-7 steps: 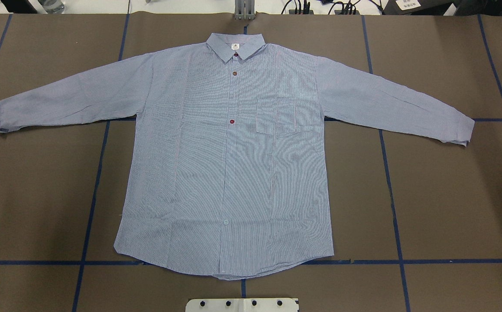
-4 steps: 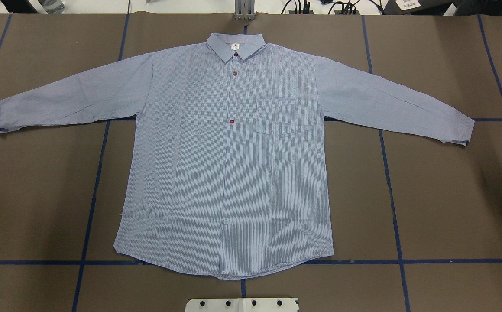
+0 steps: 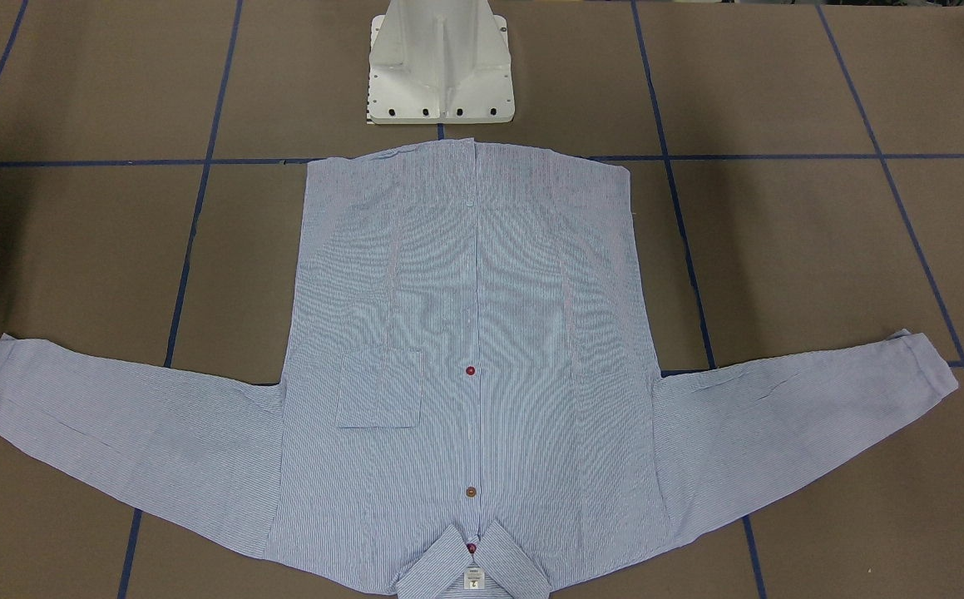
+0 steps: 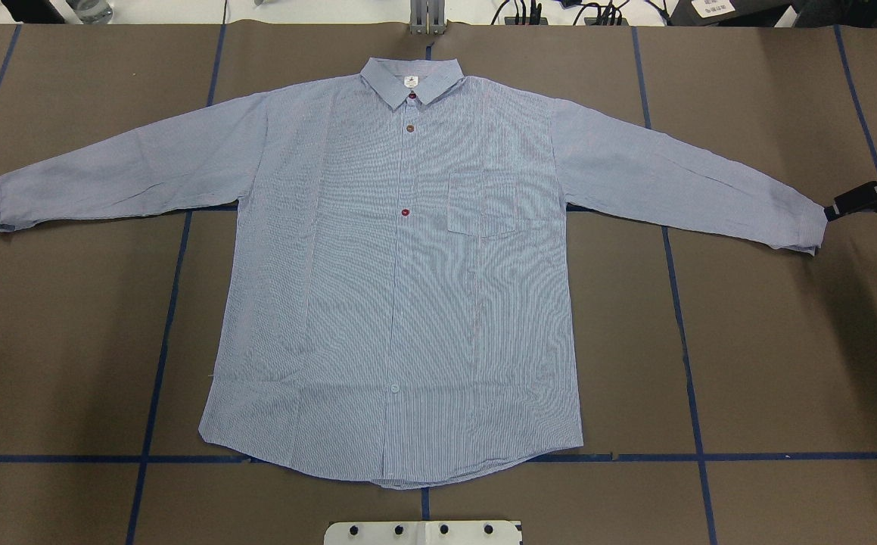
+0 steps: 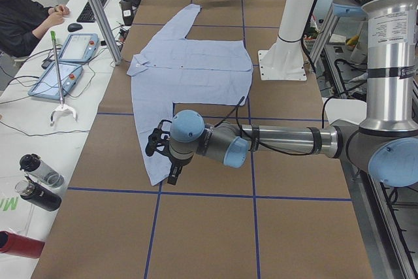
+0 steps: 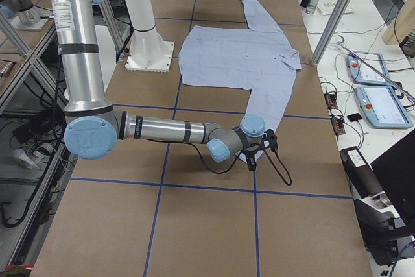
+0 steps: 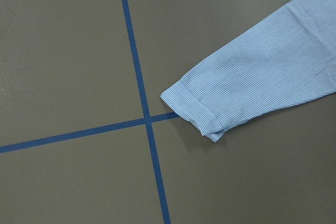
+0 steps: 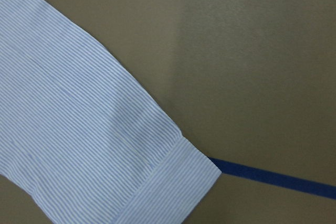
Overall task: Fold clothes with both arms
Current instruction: 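Lower the right gripper onto the cuff of the sleeve nearest it and grasp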
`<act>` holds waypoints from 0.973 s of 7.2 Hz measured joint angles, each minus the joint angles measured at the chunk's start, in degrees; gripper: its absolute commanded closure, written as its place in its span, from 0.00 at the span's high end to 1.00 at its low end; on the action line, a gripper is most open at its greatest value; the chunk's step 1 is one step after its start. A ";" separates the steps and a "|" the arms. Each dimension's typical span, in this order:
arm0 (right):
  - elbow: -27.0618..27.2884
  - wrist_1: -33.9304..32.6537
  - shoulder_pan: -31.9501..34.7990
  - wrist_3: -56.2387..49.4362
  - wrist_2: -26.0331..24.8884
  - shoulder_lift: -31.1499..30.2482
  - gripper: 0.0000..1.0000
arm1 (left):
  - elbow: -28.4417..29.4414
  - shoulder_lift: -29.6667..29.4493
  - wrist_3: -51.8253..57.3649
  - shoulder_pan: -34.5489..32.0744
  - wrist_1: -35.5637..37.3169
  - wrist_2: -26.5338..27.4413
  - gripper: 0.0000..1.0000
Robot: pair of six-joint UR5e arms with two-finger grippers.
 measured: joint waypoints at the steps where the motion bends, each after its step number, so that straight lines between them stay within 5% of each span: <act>1: -0.06 0.34 -1.13 1.19 -0.41 0.59 0.99 | -0.03 -0.01 -0.05 -0.01 -0.01 -0.12 0.99; 5: -0.15 2.77 -4.15 9.05 -0.72 0.08 0.97 | -0.19 0.00 -0.34 -0.08 0.01 -0.56 0.99; 7: -0.26 2.86 -5.34 10.12 -0.99 -0.04 0.88 | -0.37 0.05 -0.40 -0.09 0.02 -0.58 0.99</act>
